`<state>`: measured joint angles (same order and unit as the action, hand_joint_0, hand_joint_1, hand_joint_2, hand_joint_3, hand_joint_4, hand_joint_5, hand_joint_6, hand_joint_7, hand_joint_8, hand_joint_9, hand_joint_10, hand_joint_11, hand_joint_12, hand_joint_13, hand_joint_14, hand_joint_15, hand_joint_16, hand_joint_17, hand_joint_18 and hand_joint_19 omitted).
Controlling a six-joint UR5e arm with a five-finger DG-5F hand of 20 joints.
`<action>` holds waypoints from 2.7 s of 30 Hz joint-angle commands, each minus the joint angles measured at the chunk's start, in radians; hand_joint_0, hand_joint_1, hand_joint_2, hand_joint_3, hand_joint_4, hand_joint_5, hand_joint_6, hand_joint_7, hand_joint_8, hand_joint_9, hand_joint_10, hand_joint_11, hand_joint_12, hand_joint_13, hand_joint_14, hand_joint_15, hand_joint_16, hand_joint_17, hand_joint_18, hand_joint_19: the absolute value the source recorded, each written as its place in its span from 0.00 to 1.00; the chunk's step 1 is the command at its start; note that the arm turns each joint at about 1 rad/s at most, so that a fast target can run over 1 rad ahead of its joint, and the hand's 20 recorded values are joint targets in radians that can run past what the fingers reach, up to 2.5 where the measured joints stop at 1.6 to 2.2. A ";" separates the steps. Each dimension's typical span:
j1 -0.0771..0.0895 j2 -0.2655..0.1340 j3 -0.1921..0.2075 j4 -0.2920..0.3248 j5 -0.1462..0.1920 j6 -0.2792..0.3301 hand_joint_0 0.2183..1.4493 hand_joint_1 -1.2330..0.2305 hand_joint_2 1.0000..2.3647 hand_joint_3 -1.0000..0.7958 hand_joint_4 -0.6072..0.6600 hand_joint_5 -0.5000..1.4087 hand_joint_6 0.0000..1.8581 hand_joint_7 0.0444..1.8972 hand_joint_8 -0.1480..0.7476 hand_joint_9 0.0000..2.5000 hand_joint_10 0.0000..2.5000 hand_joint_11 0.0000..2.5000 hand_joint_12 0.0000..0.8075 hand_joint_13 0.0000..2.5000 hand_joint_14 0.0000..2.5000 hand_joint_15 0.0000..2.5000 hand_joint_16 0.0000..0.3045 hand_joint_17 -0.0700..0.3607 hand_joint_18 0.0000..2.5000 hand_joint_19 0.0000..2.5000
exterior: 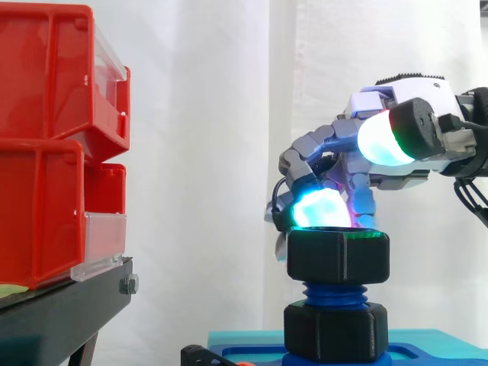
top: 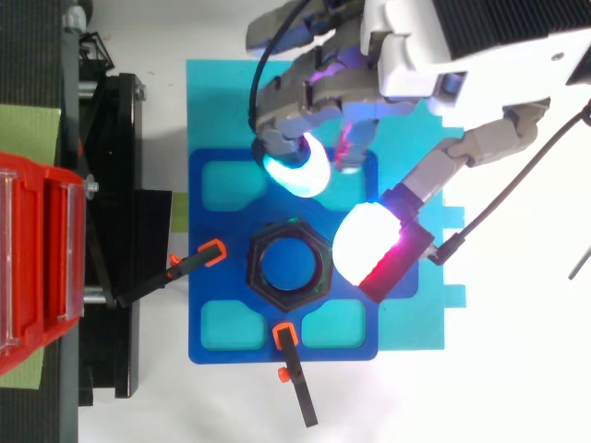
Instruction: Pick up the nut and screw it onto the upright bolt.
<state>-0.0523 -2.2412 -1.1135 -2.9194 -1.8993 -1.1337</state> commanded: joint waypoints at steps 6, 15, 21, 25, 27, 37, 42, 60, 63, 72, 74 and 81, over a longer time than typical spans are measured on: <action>-0.011 0.000 0.012 0.032 -0.015 0.002 0.20 0.61 0.00 0.28 0.64 0.19 0.27 0.37 0.43 0.35 0.00 0.00 0.38 0.15 0.00 0.00 0.12 0.35 0.00 0.00; -0.003 0.000 0.038 0.054 -0.037 0.006 0.18 0.62 0.00 0.28 0.58 0.17 0.27 0.29 0.42 0.22 0.00 0.00 0.41 0.05 0.00 0.00 0.14 0.39 0.00 0.00; 0.022 0.000 0.009 0.051 -0.032 0.022 0.18 0.63 0.00 0.28 0.58 0.17 0.27 0.29 0.41 0.20 0.00 0.00 0.42 0.03 0.00 0.00 0.14 0.39 0.00 0.00; 0.035 0.000 -0.019 0.052 -0.030 0.034 0.18 0.63 0.00 0.28 0.57 0.17 0.27 0.29 0.41 0.20 0.00 0.00 0.42 0.03 0.00 0.00 0.15 0.39 0.00 0.00; 0.042 0.000 -0.023 0.051 -0.021 0.038 0.18 0.63 0.00 0.28 0.58 0.17 0.27 0.29 0.41 0.20 0.00 0.00 0.42 0.03 0.00 0.00 0.15 0.39 0.00 0.00; 0.072 0.000 -0.023 0.002 -0.014 0.038 0.18 0.64 0.00 0.28 0.59 0.18 0.27 0.31 0.42 0.20 0.00 0.00 0.42 0.03 0.00 0.00 0.15 0.39 0.00 0.00; 0.075 0.000 -0.023 0.002 -0.014 0.038 0.18 0.64 0.00 0.28 0.62 0.19 0.27 0.37 0.44 0.22 0.00 0.00 0.42 0.04 0.00 0.00 0.14 0.39 0.00 0.00; 0.063 0.000 -0.023 0.014 -0.015 0.037 0.20 0.63 0.00 0.28 0.64 0.21 0.27 0.50 0.46 0.27 0.00 0.00 0.39 0.09 0.00 0.00 0.12 0.35 0.00 0.00; 0.061 0.000 -0.023 0.020 -0.015 0.037 0.20 0.63 0.00 0.28 0.64 0.21 0.27 0.53 0.47 0.28 0.00 0.00 0.39 0.10 0.00 0.00 0.11 0.34 0.00 0.00; 0.054 0.000 -0.025 0.020 -0.017 0.037 0.21 0.63 0.00 0.28 0.64 0.22 0.27 0.63 0.49 0.32 0.00 0.00 0.36 0.14 0.00 0.00 0.10 0.32 0.00 0.00; 0.052 0.000 -0.025 0.020 -0.018 0.035 0.21 0.62 0.00 0.28 0.63 0.23 0.27 0.65 0.49 0.32 0.00 0.00 0.35 0.15 0.00 0.00 0.09 0.31 0.00 0.00; 0.048 0.000 -0.025 0.023 -0.020 0.035 0.22 0.62 0.00 0.28 0.63 0.25 0.27 0.73 0.50 0.38 0.00 0.00 0.33 0.18 0.00 0.00 0.08 0.29 0.02 0.00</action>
<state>-0.0019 -2.2411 -1.1379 -2.8967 -1.9186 -1.0983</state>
